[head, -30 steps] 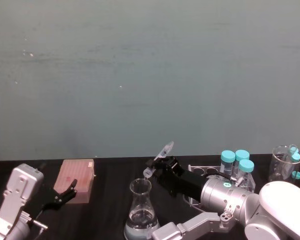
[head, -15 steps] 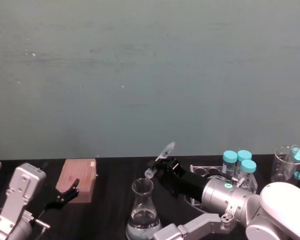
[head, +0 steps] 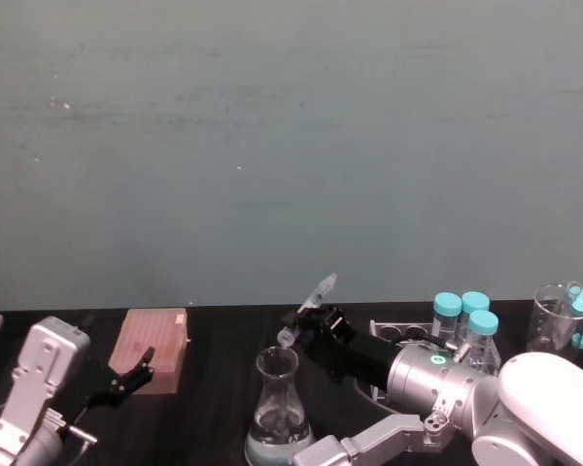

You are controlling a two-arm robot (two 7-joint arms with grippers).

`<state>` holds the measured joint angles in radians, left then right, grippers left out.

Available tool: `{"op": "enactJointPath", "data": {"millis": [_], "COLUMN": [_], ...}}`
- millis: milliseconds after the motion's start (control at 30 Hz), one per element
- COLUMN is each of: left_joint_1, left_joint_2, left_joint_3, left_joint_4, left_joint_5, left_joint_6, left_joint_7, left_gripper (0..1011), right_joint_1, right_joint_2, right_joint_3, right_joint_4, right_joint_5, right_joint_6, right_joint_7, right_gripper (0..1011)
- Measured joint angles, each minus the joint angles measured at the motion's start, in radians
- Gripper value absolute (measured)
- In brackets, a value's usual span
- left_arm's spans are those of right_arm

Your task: Pour the liquid from the test tube into the beaker using one hand.

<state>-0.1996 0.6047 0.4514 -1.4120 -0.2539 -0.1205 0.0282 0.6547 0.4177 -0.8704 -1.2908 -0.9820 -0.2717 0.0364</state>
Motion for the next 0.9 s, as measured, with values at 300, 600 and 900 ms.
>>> {"op": "enactJointPath", "data": {"millis": [300,600,900], "left_joint_1": [0.0,0.0,0.0], "left_joint_2": [0.0,0.0,0.0], "left_joint_3": [0.0,0.0,0.0], "left_joint_4": [0.0,0.0,0.0], "left_joint_5": [0.0,0.0,0.0], "left_joint_6": [0.0,0.0,0.0], "left_joint_7": [0.0,0.0,0.0], "left_gripper": [1000,1000,1000], "right_joint_1": [0.004,0.004,-0.017], "right_joint_2": [0.0,0.001,-0.007], "right_joint_3": [-0.008,-0.009,0.033], "right_joint_4": [0.001,0.001,-0.007], "right_joint_5": [-0.009,-0.008,0.087], "right_joint_6": [0.004,0.008,-0.001], "right_joint_7": [-0.004,-0.006,0.03], "right_gripper": [204,204,204]}}
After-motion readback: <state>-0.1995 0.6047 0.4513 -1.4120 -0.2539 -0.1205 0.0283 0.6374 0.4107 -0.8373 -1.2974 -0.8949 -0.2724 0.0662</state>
